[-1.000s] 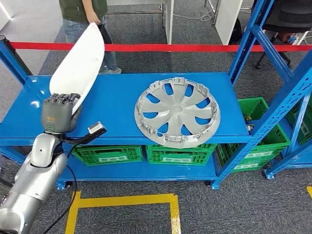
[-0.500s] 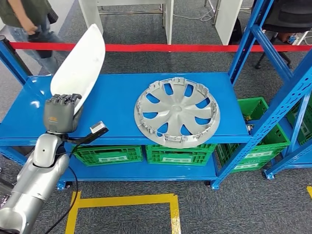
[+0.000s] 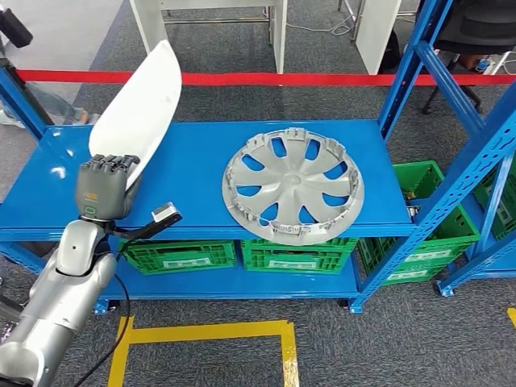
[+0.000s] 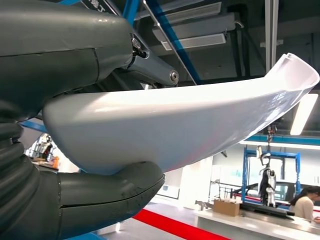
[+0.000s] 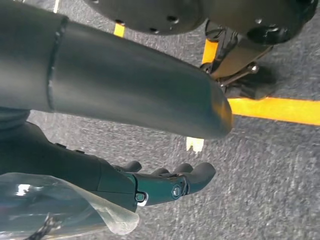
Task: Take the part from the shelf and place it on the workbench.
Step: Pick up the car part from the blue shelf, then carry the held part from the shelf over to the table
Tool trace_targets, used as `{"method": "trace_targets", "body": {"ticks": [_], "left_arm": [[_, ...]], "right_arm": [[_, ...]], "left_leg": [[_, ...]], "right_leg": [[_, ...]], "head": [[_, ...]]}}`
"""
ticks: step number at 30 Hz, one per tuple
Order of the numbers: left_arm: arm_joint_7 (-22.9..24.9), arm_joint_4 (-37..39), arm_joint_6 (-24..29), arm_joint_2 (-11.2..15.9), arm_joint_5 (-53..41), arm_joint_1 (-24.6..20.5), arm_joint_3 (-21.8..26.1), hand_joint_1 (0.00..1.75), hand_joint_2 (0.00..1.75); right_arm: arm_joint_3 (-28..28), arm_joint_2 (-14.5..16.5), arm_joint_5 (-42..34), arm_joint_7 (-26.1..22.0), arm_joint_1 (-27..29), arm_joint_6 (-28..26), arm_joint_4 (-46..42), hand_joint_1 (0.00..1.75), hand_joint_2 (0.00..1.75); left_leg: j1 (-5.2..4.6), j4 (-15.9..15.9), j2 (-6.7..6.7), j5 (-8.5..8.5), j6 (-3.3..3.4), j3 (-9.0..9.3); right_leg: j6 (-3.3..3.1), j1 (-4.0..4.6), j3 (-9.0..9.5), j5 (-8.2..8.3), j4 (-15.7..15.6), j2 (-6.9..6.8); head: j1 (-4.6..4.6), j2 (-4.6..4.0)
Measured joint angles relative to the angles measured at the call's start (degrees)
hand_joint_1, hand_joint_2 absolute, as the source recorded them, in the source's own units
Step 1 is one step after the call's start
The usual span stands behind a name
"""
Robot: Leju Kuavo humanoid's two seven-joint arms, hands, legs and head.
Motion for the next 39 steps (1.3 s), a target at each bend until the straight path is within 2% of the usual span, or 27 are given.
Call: {"method": "trace_targets", "body": {"ticks": [14, 18, 20, 21, 22, 24, 25, 26, 27, 28, 29, 30, 31, 35, 36, 37, 39], "left_arm": [[-0.2, 0.0, -0.4, 0.5, 0.4, -0.2, -0.6, 1.75, 1.75], [-0.4, 0.0, -0.7, 0.7, 0.4, -0.6, -0.7, 1.75, 1.75], [-0.8, 0.0, -0.7, 0.8, 0.5, -1.1, -0.7, 1.75, 1.75], [-0.9, 0.1, -0.7, 0.8, 0.6, -1.4, -0.7, 1.75, 1.75], [-1.0, 0.1, -0.7, 0.8, 0.6, -1.6, -0.8, 1.75, 1.75], [-1.1, 0.3, -0.8, 0.8, 0.7, -1.8, -0.8, 1.75, 1.75], [-1.1, 0.5, -0.8, 0.8, 0.7, -1.8, -0.8, 1.75, 1.75], [-1.2, 0.6, -0.8, 0.8, 0.8, -1.8, -0.8, 1.75, 1.75], [-1.2, 0.8, -0.9, 0.8, 0.9, -1.8, -0.9, 1.75, 1.75], [-1.2, 0.9, -0.9, 0.8, 1.0, -1.9, -0.9, 1.75, 1.75], [-1.2, 1.0, -0.9, 0.8, 1.1, -2.0, -1.0, 1.75, 1.75], [-1.2, 1.1, -0.9, 0.8, 1.2, -2.1, -1.0, 1.75, 1.75], [-1.2, 1.1, -0.9, 0.9, 1.3, -2.2, -1.0, 1.75, 1.75], [-1.3, 1.2, -0.7, 1.7, 2.3, -1.9, -1.1, 1.75, 1.75], [-1.3, 1.2, -0.6, 2.0, 2.6, -1.8, -1.0, 1.75, 1.75], [-1.3, 1.2, -0.6, 2.4, 2.9, -1.7, -1.0, 1.75, 1.75], [-1.4, 1.2, -0.5, 3.0, 3.3, -1.4, -1.0, 1.75, 1.75]], "right_arm": [[0.0, 0.0, -0.2, -2.4, 0.1, 1.7, -0.4, 0.00, 0.00], [0.0, 0.6, -0.2, -2.7, 0.0, 1.8, -0.7, 0.00, 0.00], [0.0, 0.7, -0.2, -2.7, 0.0, 1.9, -0.7, 0.00, 0.00], [0.0, 0.7, -0.2, -2.7, -0.1, 2.0, -0.7, 0.00, 0.00], [0.0, 0.7, -0.2, -2.6, -0.2, 2.1, -0.7, 0.00, 0.00], [0.0, 0.8, -0.2, -2.6, -0.2, 2.2, -0.7, 0.00, 0.00], [0.0, 0.8, -0.1, -2.5, -0.2, 2.3, -0.7, 0.00, 0.00], [0.0, 0.9, -0.1, -2.4, -0.2, 2.4, -0.7, 0.00, 0.00], [0.0, 0.9, 0.0, -2.3, -0.2, 2.4, -0.7, 0.00, 0.00], [0.0, 0.9, 0.0, -2.2, -0.2, 2.4, -0.8, 0.00, 0.00], [0.0, 1.0, 0.1, -2.1, -0.4, 2.4, -0.8, 0.00, 0.00], [0.0, 1.1, 0.2, -2.1, -0.5, 2.4, -0.8, 0.00, 0.00], [0.0, 1.2, 0.3, -2.0, -0.6, 2.4, -0.8, 0.00, 0.00], [0.0, 1.7, 0.5, -1.7, -0.9, 2.1, -0.9, 0.00, 0.00], [0.1, 1.8, 0.6, -1.7, -0.9, 2.0, -1.0, 0.00, 0.00], [0.1, 1.9, 0.7, -1.6, -0.9, 1.9, -1.0, 0.00, 0.00], [0.2, 2.1, 0.9, -1.6, -1.0, 1.8, -1.0, 0.00, 0.00]], "left_leg": [[-0.06, 0.1, 0.00, -0.05, 0.03, -0.02], [-0.31, 0.2, 0.06, 0.30, 0.68, -0.27], [0.01, -0.8, 0.37, 1.22, 1.16, -0.05], [0.19, -1.4, 0.53, 1.66, 1.41, 0.01], [0.35, -1.7, 0.73, 1.94, 1.55, 0.00], [0.37, -1.6, 0.92, 2.08, 1.65, -0.45], [0.38, -1.5, 1.01, 2.09, 1.62, -0.66], [0.43, -1.2, 1.05, 2.06, 1.55, -0.87], [0.52, -0.8, 1.05, 1.96, 1.39, -1.07], [0.65, -0.4, 1.03, 1.77, 1.10, -1.28], [0.71, 0.1, 1.00, 1.54, 0.73, -1.64], [0.73, 0.7, 0.97, 1.32, 0.34, -2.08], [0.68, 1.3, 0.93, 1.21, -0.01, -2.50], [0.64, 2.6, 0.89, 1.04, -1.02, -3.89], [0.70, 3.4, 0.97, 0.17, -1.33, -4.39], [0.78, 5.3, 1.05, -1.42, -1.59, -5.14], [0.89, 11.7, 1.16, -5.61, -1.91, -7.31]], "right_leg": [[0.06, -0.07, 0.01, 0.05, -0.1, 0.02], [0.81, -0.32, -0.10, 0.70, -0.4, 0.10], [1.12, -0.20, -0.73, 0.07, 0.0, 0.08], [1.19, -0.11, -1.59, -1.07, 1.5, 0.05], [1.22, -0.07, -3.05, -2.80, 4.3, 0.01], [1.39, -0.05, -6.61, -5.89, 11.9, -0.02], [1.51, -0.08, -7.95, -6.33, 14.6, -0.05], [1.63, -0.13, -8.36, -5.58, 15.3, -0.08], [1.74, -0.21, -7.73, -3.82, 13.9, -0.11], [1.86, -0.34, -6.31, -1.62, 10.7, -0.14], [1.89, -0.35, -4.58, -0.14, 7.5, -0.08], [1.76, -0.32, -3.29, 0.81, 5.0, 0.07], [1.56, -0.29, -2.61, 1.00, 3.6, 0.25], [-0.03, -0.24, -3.08, 0.30, 3.1, 0.43], [-0.56, -0.28, -3.44, 0.46, 3.1, 0.38], [-1.02, -0.29, -3.81, 0.73, 3.0, 0.28], [-1.69, -0.02, -4.58, 1.31, 3.0, 0.04]], "head": [[0.00, 0.00], [-0.05, 0.00], [0.02, 0.00], [0.05, 0.00], [0.09, 0.00], [0.08, 0.00], [0.05, 0.00], [0.07, 0.00], [0.07, 0.00], [0.08, 0.00], [0.13, 0.00], [0.13, 0.00], [0.14, 0.00], [0.13, 0.00], [0.02, 0.00], [-0.08, 0.00], [-0.27, 0.00]]}}
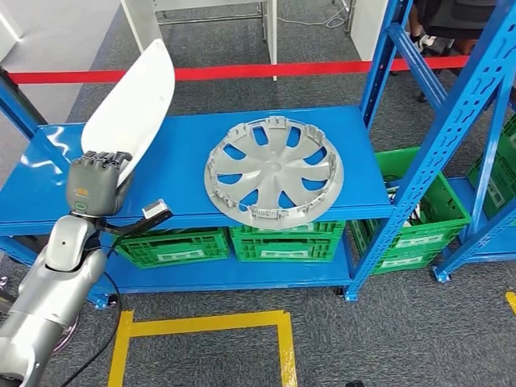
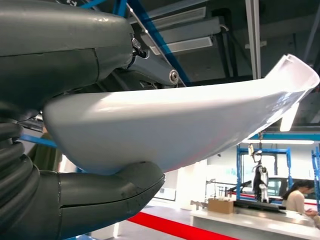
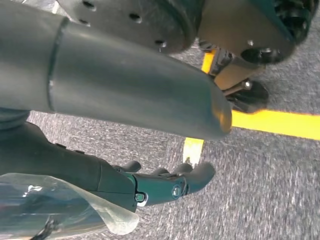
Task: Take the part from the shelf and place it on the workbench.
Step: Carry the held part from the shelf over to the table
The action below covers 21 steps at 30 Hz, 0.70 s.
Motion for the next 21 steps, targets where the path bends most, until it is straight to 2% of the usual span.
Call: {"method": "trace_targets", "body": {"ticks": [1, 2, 3, 4, 5, 7, 8, 9, 11, 12, 13, 14, 15, 16, 17, 18, 19, 20, 21], "left_arm": [[0.0, 0.0, 0.0, 0.3, 0.2, 0.2, 0.0, 1.75, 1.75], [0.0, 0.0, 0.1, 0.5, 0.3, 0.5, 0.0, 1.75, 1.75], [-0.1, 0.0, 0.1, 0.8, 0.5, 0.8, 0.0, 1.75, 1.75], [-0.1, -0.1, 0.1, 1.2, 0.8, 1.2, 0.1, 1.75, 1.75], [-0.3, -0.3, 0.2, 1.6, 1.2, 1.5, 0.3, 1.75, 1.75], [-0.6, -1.1, 0.3, 2.7, 1.9, 2.1, 0.8, 1.75, 1.75], [-0.7, -1.4, 0.3, 3.1, 2.2, 2.3, 1.1, 1.75, 1.75], [-0.7, -1.7, 0.4, 3.5, 2.3, 2.4, 1.3, 1.75, 1.75], [-0.7, -2.0, 0.5, 4.1, 2.4, 2.5, 1.5, 1.75, 1.75], [-0.7, -2.1, 0.6, 4.3, 2.4, 2.6, 1.6, 1.75, 1.75], [-0.7, -2.2, 0.6, 4.4, 2.4, 2.7, 1.6, 1.75, 1.75], [-0.8, -2.3, 0.6, 4.4, 2.4, 2.8, 1.6, 1.75, 1.75], [-0.8, -2.4, 0.6, 4.4, 2.4, 2.9, 1.6, 1.75, 1.75], [-0.8, -2.4, 0.6, 4.4, 2.4, 3.1, 1.6, 1.75, 1.75], [-0.8, -2.5, 0.6, 4.4, 2.4, 3.3, 1.6, 1.75, 1.75], [-0.8, -2.5, 0.6, 4.5, 2.4, 3.5, 1.6, 1.75, 1.75], [-0.8, -2.5, 0.7, 4.5, 2.4, 3.6, 1.6, 1.75, 1.75], [-0.8, -2.5, 0.7, 4.5, 2.5, 3.8, 1.6, 1.75, 1.75], [-0.8, -2.7, 0.7, 4.6, 2.6, 4.0, 1.7, 1.75, 1.75]], "right_arm": [[0.0, 0.1, 0.0, 0.0, 0.0, -0.1, 0.0, 0.00, 0.00], [0.0, 0.2, 0.1, 0.0, 0.0, -0.2, 0.0, 0.00, 0.00], [0.0, 0.3, 0.1, 0.1, 0.0, -0.2, 0.0, 0.00, 0.00], [0.0, 0.4, 0.1, 0.1, -0.1, -0.3, 0.0, 0.00, 0.00], [0.0, 0.6, 0.1, 0.0, -0.2, -0.4, 0.0, 0.00, 0.00], [0.0, 1.0, 0.0, 0.0, -0.3, -0.5, -0.1, 0.00, 0.00], [0.0, 1.3, 0.0, 0.0, -0.3, -0.5, -0.2, 0.00, 0.00], [0.0, 1.5, 0.0, 0.0, -0.3, -0.5, -0.2, 0.00, 0.00], [0.0, 1.8, 0.0, 0.0, -0.4, -0.6, -0.2, 0.00, 0.00], [0.0, 1.9, 0.0, 0.0, -0.4, -0.6, -0.3, 0.00, 0.00], [0.0, 1.9, 0.0, 0.0, -0.4, -0.6, -0.3, 0.00, 0.00], [0.0, 1.9, 0.0, 0.0, -0.4, -0.7, -0.3, 0.00, 0.00], [0.0, 1.9, 0.0, 0.0, -0.5, -0.7, -0.3, 0.00, 0.00], [0.1, 1.9, 0.0, 0.0, -0.5, -0.7, -0.3, 0.00, 0.00], [0.1, 1.9, 0.0, 0.0, -0.5, -0.7, -0.3, 0.00, 0.00], [0.1, 1.9, 0.0, 0.0, -0.6, -0.7, -0.3, 0.00, 0.00], [0.1, 1.9, 0.0, 0.0, -0.6, -0.7, -0.3, 0.00, 0.00], [0.1, 1.9, 0.0, 0.0, -0.6, -0.7, -0.3, 0.00, 0.00], [0.1, 1.9, 0.0, 0.0, -0.7, -0.7, -0.3, 0.00, 0.00]], "left_leg": [[0.02, 3.2, 0.00, -1.53, 0.02, -0.94], [0.01, 5.0, 0.00, -2.05, 0.17, -1.25], [-0.02, 4.8, 0.00, -1.44, 0.45, -0.61], [-0.11, 2.5, 0.00, 0.00, 0.86, 0.98], [-0.30, -1.2, 0.02, 1.55, 1.42, 3.24], [-0.77, -8.0, 0.23, 3.14, 2.25, 7.09], [-1.07, -9.8, 0.33, 3.34, 2.51, 7.92], [-1.35, -10.3, 0.40, 3.53, 2.60, 8.01], [-1.58, -11.2, 0.45, 4.92, 2.91, 7.58], [-1.50, -11.7, 0.51, 5.77, 3.14, 7.27], [-1.31, -12.2, 0.57, 6.69, 3.41, 6.78], [-1.16, -12.5, 0.63, 7.56, 3.59, 6.10], [-1.14, -12.6, 0.61, 8.30, 3.76, 5.20], [-1.13, -12.5, 0.62, 8.99, 3.80, 4.25], [-1.14, -12.4, 0.62, 9.68, 3.75, 3.26], [-1.15, -12.3, 0.63, 10.32, 3.67, 2.29], [-1.15, -12.1, 0.63, 10.93, 3.57, 1.32], [-1.15, -11.9, 0.62, 11.51, 3.44, 0.44], [-1.17, -11.6, 0.61, 12.02, 3.25, -0.34]], "right_leg": [[-0.17, 0.20, -0.40, 0.32, 0.0, -0.13], [-0.29, 0.42, -0.83, 0.67, 0.0, -0.22], [-0.38, 0.68, -1.28, 1.06, 0.0, -0.30], [-0.42, 0.93, -1.71, 1.45, 0.0, -0.34], [-0.44, 1.12, -2.09, 1.85, 0.0, -0.37], [-0.23, 1.23, -2.60, 2.72, -0.2, -0.40], [0.04, 1.08, -2.71, 3.20, -0.4, -0.45], [0.36, 0.90, -2.78, 3.70, -0.6, -0.52], [1.03, 0.65, -2.94, 4.43, -1.1, -0.60], [1.28, 0.66, -3.31, 3.74, -0.8, -0.55], [1.52, 0.70, -3.89, 2.05, 0.2, -0.48], [1.72, 0.67, -4.68, -0.63, 2.5, -0.40], [1.92, 0.66, -5.57, -3.56, 5.8, -0.38], [2.10, 0.62, -6.26, -5.76, 9.4, -0.38], [2.24, 0.59, -6.50, -6.67, 12.4, -0.39], [2.33, 0.59, -6.08, -6.21, 13.8, -0.39], [2.34, 0.59, -4.71, -4.77, 13.4, -0.40], [2.24, 0.60, -2.33, -3.18, 11.0, -0.38], [2.03, 0.65, 0.83, -2.54, 7.1, -0.34]], "head": [[-0.01, 0.00], [-0.01, 0.00], [0.00, 0.00], [0.01, 0.00], [0.02, 0.00], [0.07, 0.00], [0.05, 0.00], [0.03, 0.00], [-0.04, 0.00], [-0.01, 0.00], [0.06, 0.00], [0.15, 0.00], [0.21, 0.00], [0.26, 0.00], [0.27, 0.00], [0.26, 0.00], [0.27, 0.00], [0.27, 0.00], [0.27, 0.00]]}}
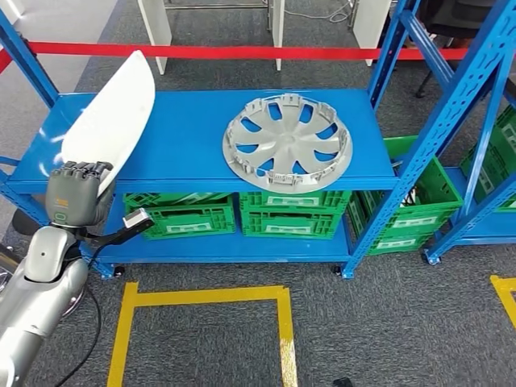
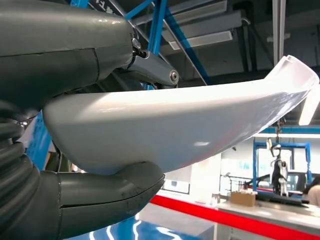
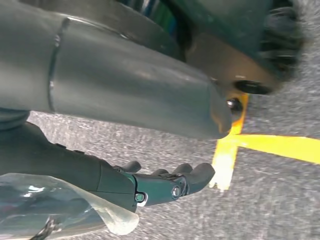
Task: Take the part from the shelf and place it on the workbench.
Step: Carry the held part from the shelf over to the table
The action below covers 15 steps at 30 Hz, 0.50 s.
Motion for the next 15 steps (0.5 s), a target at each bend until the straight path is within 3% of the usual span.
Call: {"method": "trace_targets", "body": {"ticks": [2, 3, 4, 6, 7, 8, 10, 11, 12, 13, 15], "left_arm": [[-0.1, -0.6, 0.1, 0.5, 0.5, 0.5, 0.4, 1.75, 1.75], [-0.1, -1.1, 0.2, 0.8, 0.9, 0.9, 0.7, 1.75, 1.75], [-0.2, -1.5, 0.3, 1.2, 1.2, 1.3, 1.0, 1.75, 1.75], [-0.5, -2.6, 0.4, 2.0, 1.9, 2.3, 1.7, 1.75, 1.75], [-0.7, -3.1, 0.4, 2.5, 2.2, 2.9, 2.1, 1.75, 1.75], [-0.8, -3.6, 0.4, 3.0, 2.5, 3.4, 2.5, 1.75, 1.75], [-1.2, -4.4, 0.4, 3.7, 3.1, 4.3, 3.6, 1.75, 1.75], [-1.4, -4.7, 0.4, 4.0, 3.3, 4.8, 4.0, 1.75, 1.75], [-1.7, -5.1, 0.4, 4.2, 3.5, 5.4, 4.4, 1.75, 1.75], [-2.1, -5.4, 0.4, 4.4, 3.7, 5.9, 4.8, 1.75, 1.75], [-3.1, -6.0, 0.4, 4.7, 4.1, 6.4, 5.9, 1.75, 1.75]], "right_arm": [[0.0, 0.0, 0.0, -0.1, -0.2, 0.0, 0.0, 0.00, 0.00], [0.0, 0.1, 0.0, -0.1, -0.3, 0.0, 0.0, 0.00, 0.00], [0.0, 0.1, 0.0, -0.2, -0.4, 0.0, 0.0, 0.00, 0.00], [0.0, 0.5, -0.2, -0.3, -0.3, 0.1, -0.1, 0.00, 0.00], [0.0, 0.6, -0.3, -0.4, -0.4, 0.3, -0.2, 0.00, 0.00], [0.0, 0.8, -0.4, -0.6, -0.5, 0.4, -0.2, 0.00, 0.00], [0.0, 1.0, -0.6, -1.0, -0.6, 0.6, -0.3, 0.00, 0.00], [0.0, 1.1, -0.7, -1.2, -0.6, 0.6, -0.4, 0.00, 0.00], [0.0, 1.2, -0.8, -1.4, -0.6, 0.5, -0.4, 0.00, 0.00], [0.0, 1.2, -0.9, -1.6, -0.7, 0.5, -0.4, 0.00, 0.00], [0.0, 1.3, -1.0, -1.8, -0.9, 0.3, -0.4, 0.00, 0.00]], "left_leg": [[-0.06, 0.5, 0.08, 0.97, -0.49, -1.07], [-0.02, 0.6, 0.14, 1.47, -0.78, -1.35], [0.04, 0.6, 0.19, 2.03, -1.08, -1.48], [0.27, 0.9, 0.11, 1.98, -1.76, -1.93], [0.39, 2.0, 0.04, 0.44, -2.17, -2.45], [0.58, 4.2, -0.01, -2.08, -2.59, -3.20], [1.00, 11.6, -0.02, -7.92, -3.41, -4.78], [1.22, 15.0, -0.02, -9.45, -3.71, -5.15], [1.46, 17.2, -0.01, -9.64, -3.95, -4.89], [1.72, 17.4, -0.01, -8.68, -4.13, -3.80], [2.27, 12.1, 0.01, -6.20, -4.43, 1.19]], "right_leg": [[-0.40, 0.21, 5.77, -0.87, -8.0, 0.13], [-0.55, 0.36, 7.16, -1.59, -10.2, 0.19], [-0.76, 0.48, 7.37, -1.64, -11.1, 0.20], [-1.61, 0.39, 6.54, -0.57, -11.2, -0.02], [-2.16, 0.31, 6.01, 0.13, -11.4, -0.16], [-2.58, 0.23, 5.43, 0.87, -11.5, -0.30], [-2.90, 0.34, 3.78, 2.30, -11.4, -0.41], [-2.86, 0.36, 2.85, 3.00, -11.3, -0.47], [-2.77, 0.37, 1.86, 3.68, -11.1, -0.54], [-2.64, 0.36, 0.87, 4.30, -11.0, -0.59], [-2.21, 0.35, -0.97, 5.43, -10.4, -0.62]], "head": [[-0.10, 0.00], [-0.12, 0.00], [-0.14, 0.00], [-0.04, 0.00], [-0.13, 0.00], [-0.24, 0.00], [-0.49, 0.00], [-0.52, 0.00], [-0.52, 0.00], [-0.54, 0.00], [-0.54, 0.00]]}}
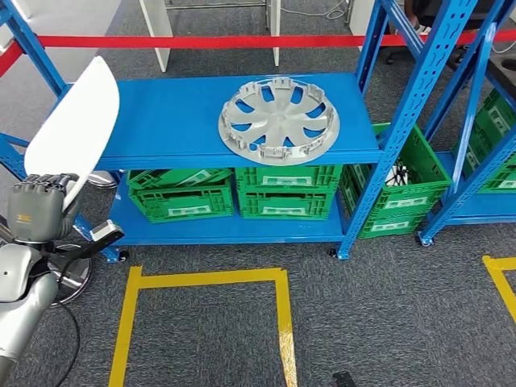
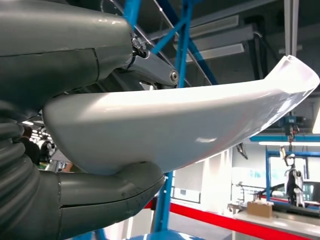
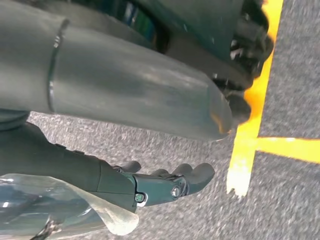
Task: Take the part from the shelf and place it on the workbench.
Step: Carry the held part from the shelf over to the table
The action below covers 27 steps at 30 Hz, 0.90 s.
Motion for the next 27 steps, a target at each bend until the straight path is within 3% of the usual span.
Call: {"method": "trace_targets", "body": {"ticks": [2, 3, 4, 6, 7, 8, 10, 11, 12, 13, 14, 16, 17, 18, 19, 21, 22, 23, 25, 26, 27], "left_arm": [[-0.9, -0.6, 0.0, 0.2, 0.3, 0.1, 1.1, 1.75, 1.75], [-1.2, -0.7, 0.0, 0.2, 0.3, 0.1, 1.6, 1.75, 1.75], [-1.5, -0.9, 0.0, 0.2, 0.3, 0.1, 1.9, 1.75, 1.75], [-1.9, -0.9, 0.1, 0.2, 0.3, 0.0, 2.3, 1.75, 1.75], [-2.0, -0.9, 0.1, 0.1, 0.2, -0.1, 2.4, 1.75, 1.75], [-2.1, -0.9, 0.1, 0.1, 0.2, -0.1, 2.5, 1.75, 1.75], [-2.2, -0.9, 0.1, -0.1, 0.1, -0.2, 2.7, 1.75, 1.75], [-2.2, -0.9, 0.1, -0.1, 0.1, -0.2, 2.8, 1.75, 1.75], [-2.2, -0.9, 0.1, -0.2, 0.1, -0.1, 2.8, 1.75, 1.75], [-2.2, -0.9, 0.1, -0.2, 0.1, -0.1, 2.9, 1.75, 1.75], [-2.2, -0.9, 0.1, -0.2, 0.1, 0.0, 2.9, 1.75, 1.75], [-2.2, -0.9, 0.1, -0.2, 0.1, 0.0, 2.9, 1.75, 1.75], [-2.2, -0.9, 0.1, -0.2, 0.1, 0.0, 3.0, 1.75, 1.75], [-2.2, -0.9, 0.1, -0.2, 0.0, 0.0, 3.0, 1.75, 1.75], [-2.2, -0.9, 0.1, -0.2, 0.0, -0.1, 3.1, 1.75, 1.75], [-2.3, -0.9, 0.1, -0.3, -0.3, -0.1, 3.2, 1.75, 1.75], [-2.4, -0.9, 0.1, -0.4, -0.4, -0.2, 3.2, 1.75, 1.75], [-2.5, -0.8, 0.1, -0.4, -0.5, -0.2, 3.2, 1.75, 1.75], [-2.5, -0.7, 0.1, -0.5, -0.5, -0.3, 3.3, 1.75, 1.75], [-2.6, -0.7, 0.1, -0.6, -0.5, -0.3, 3.3, 1.75, 1.75], [-2.8, -0.6, 0.1, -0.7, -0.5, -0.4, 3.3, 1.75, 1.75]], "right_arm": [[0.0, 0.1, 0.0, -0.1, -0.3, -0.2, 0.0, 0.00, 0.00], [0.0, 0.1, 0.0, -0.1, -0.4, -0.3, 0.0, 0.00, 0.00], [0.0, 0.2, 0.0, -0.1, -0.5, -0.4, 0.0, 0.00, 0.00], [0.0, 0.4, 0.2, -0.1, -0.5, -0.6, -0.1, 0.00, 0.00], [0.0, 0.5, 0.2, -0.1, -0.4, -0.6, -0.1, 0.00, 0.00], [0.0, 0.5, 0.3, 0.0, -0.3, -0.6, -0.1, 0.00, 0.00], [0.0, 0.6, 0.4, 0.0, -0.3, -0.7, -0.1, 0.00, 0.00], [0.0, 0.6, 0.4, 0.0, -0.4, -0.7, -0.2, 0.00, 0.00], [0.0, 0.6, 0.4, 0.0, -0.4, -0.7, -0.2, 0.00, 0.00], [0.0, 0.6, 0.4, 0.0, -0.4, -0.7, -0.2, 0.00, 0.00], [0.0, 0.6, 0.4, 0.0, -0.4, -0.7, -0.2, 0.00, 0.00], [0.0, 0.6, 0.4, 0.0, -0.5, -0.7, -0.2, 0.00, 0.00], [0.0, 0.6, 0.4, 0.1, -0.6, -0.7, -0.2, 0.00, 0.00], [0.0, 0.6, 0.5, 0.1, -0.7, -0.7, -0.2, 0.00, 0.00], [0.0, 0.6, 0.5, 0.2, -0.8, -0.7, -0.2, 0.00, 0.00], [0.0, 0.6, 0.6, 0.6, -0.8, -0.8, -0.2, 0.00, 0.00], [0.0, 0.7, 0.6, 0.8, -0.8, -0.8, -0.2, 0.00, 0.00], [0.0, 0.7, 0.6, 0.9, -0.8, -1.0, -0.2, 0.00, 0.00], [0.0, 0.8, 0.7, 1.3, -1.0, -1.5, -0.2, 0.00, 0.00], [0.0, 0.9, 0.7, 1.5, -1.1, -1.9, -0.2, 0.00, 0.00], [0.0, 0.9, 0.8, 1.7, -1.2, -2.2, -0.2, 0.00, 0.00]], "left_leg": [[0.08, -8.1, -0.08, -0.42, 0.14, 5.75], [-0.10, -10.7, -0.12, -1.13, 0.49, 7.28], [-0.43, -12.0, -0.16, -1.45, 1.04, 7.72], [-0.79, -12.4, -0.01, -0.45, 2.38, 6.72], [-0.87, -12.5, 0.08, 0.26, 3.03, 6.05], [-0.89, -12.6, 0.16, 1.05, 3.53, 5.20], [-1.16, -12.6, 0.19, 2.60, 4.12, 3.28], [-1.36, -12.5, 0.19, 3.40, 4.22, 2.23], [-1.56, -12.5, 0.19, 4.18, 4.29, 1.24], [-1.74, -12.4, 0.19, 4.91, 4.31, 0.29], [-1.86, -12.3, 0.19, 5.60, 4.29, -0.58], [-2.02, -12.2, 0.18, 6.86, 4.10, -1.94], [-2.08, -12.2, 0.21, 7.47, 3.92, -2.42], [-2.10, -12.1, 0.24, 8.10, 3.72, -2.76], [-2.08, -12.2, 0.28, 8.70, 3.48, -3.00], [-1.93, -12.4, 0.27, 9.55, 2.91, -3.35], [-1.85, -12.0, 0.23, 8.73, 2.54, -3.69], [-1.75, -10.5, 0.18, 6.75, 2.14, -4.25], [-1.35, -3.9, 0.16, 0.63, 1.37, -5.94], [-1.10, 0.2, 0.16, -1.70, 1.05, -6.65], [-0.83, 3.4, 0.16, -2.67, 0.77, -6.91]], "right_leg": [[0.60, 0.10, -1.20, 0.95, 0.5, 0.04], [0.94, 0.10, -1.50, 1.44, 0.6, 0.05], [1.31, -0.01, -1.71, 2.00, 0.5, 0.03], [2.05, -0.41, -2.24, 2.41, 0.5, 0.06], [2.29, -0.55, -2.84, 1.20, 1.3, 0.15], [2.40, -0.59, -3.70, -1.18, 3.1, 0.28], [2.33, -0.51, -5.62, -7.47, 9.9, 0.48], [2.25, -0.45, -6.20, -9.45, 13.7, 0.53], [2.10, -0.37, -6.16, -9.96, 16.4, 0.55], [1.89, -0.25, -5.33, -9.14, 17.4, 0.55], [1.61, -0.08, -3.49, -7.53, 16.3, 0.56], [0.90, 0.48, 2.91, -5.53, 8.9, 0.60], [0.65, 0.70, 6.30, -5.78, 4.3, 0.62], [0.50, 0.89, 8.55, -6.49, 0.7, 0.65], [0.45, 1.02, 9.65, -7.11, -1.5, 0.66], [0.13, 1.00, 9.19, -6.69, -2.5, 0.57], [-0.20, 0.91, 8.91, -6.04, -2.6, 0.45], [-0.54, 0.79, 8.49, -5.26, -2.7, 0.31], [-0.91, 0.69, 7.25, -3.76, -2.7, 0.14], [-0.91, 0.68, 6.38, -3.08, -2.6, 0.10], [-0.83, 0.65, 5.44, -2.47, -2.4, 0.09]], "head": [[0.02, 0.01], [0.01, 0.01], [0.05, 0.01], [0.03, 0.00], [0.08, 0.00], [0.08, 0.00], [0.20, 0.00], [0.20, 0.00], [0.20, 0.00], [0.20, 0.00], [0.19, 0.00], [0.20, 0.00], [0.17, 0.00], [0.16, 0.00], [0.15, 0.00], [0.20, 0.00], [0.20, 0.00], [0.18, 0.00], [0.11, 0.00], [0.09, 0.00], [0.10, 0.00]]}}
